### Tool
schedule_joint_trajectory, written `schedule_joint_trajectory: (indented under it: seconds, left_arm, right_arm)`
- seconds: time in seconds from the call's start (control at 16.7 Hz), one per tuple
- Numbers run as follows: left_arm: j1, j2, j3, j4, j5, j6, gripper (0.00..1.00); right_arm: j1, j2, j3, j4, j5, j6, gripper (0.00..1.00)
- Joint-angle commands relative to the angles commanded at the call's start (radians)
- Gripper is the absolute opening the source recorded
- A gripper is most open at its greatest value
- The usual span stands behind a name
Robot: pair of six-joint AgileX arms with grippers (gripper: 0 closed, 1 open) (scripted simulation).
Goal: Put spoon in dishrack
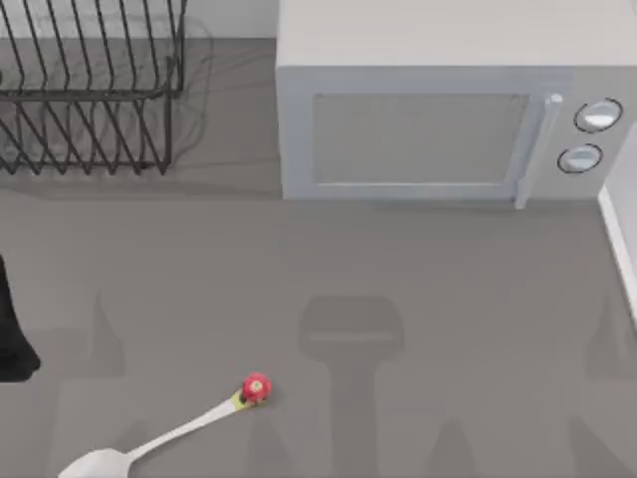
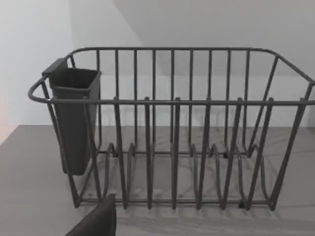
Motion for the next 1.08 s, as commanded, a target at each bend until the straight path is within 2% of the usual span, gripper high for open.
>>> schedule_joint_trajectory:
  seconds: [0.18, 0.42, 0.6, 1.08]
  left_arm:
    - [-0.007, 0.012, 0.011, -0.010, 0.001, 0.004, 1.00]
    - [-0.083, 0.161, 0.134, -0.129, 0.002, 0.051, 1.00]
    - [-0.174, 0.383, 0.284, -0.280, 0.000, 0.111, 1.00]
    - [-0.461, 1.145, 0.735, -0.753, 0.002, 0.299, 1.00]
  right_arm:
    - [0.000, 0.000, 0.000, 0.000, 0.000, 0.000, 1.00]
    - [0.000, 0.000, 0.000, 0.000, 0.000, 0.000, 1.00]
    - [0.000, 0.000, 0.000, 0.000, 0.000, 0.000, 1.00]
    - [0.000, 0.000, 0.000, 0.000, 0.000, 0.000, 1.00]
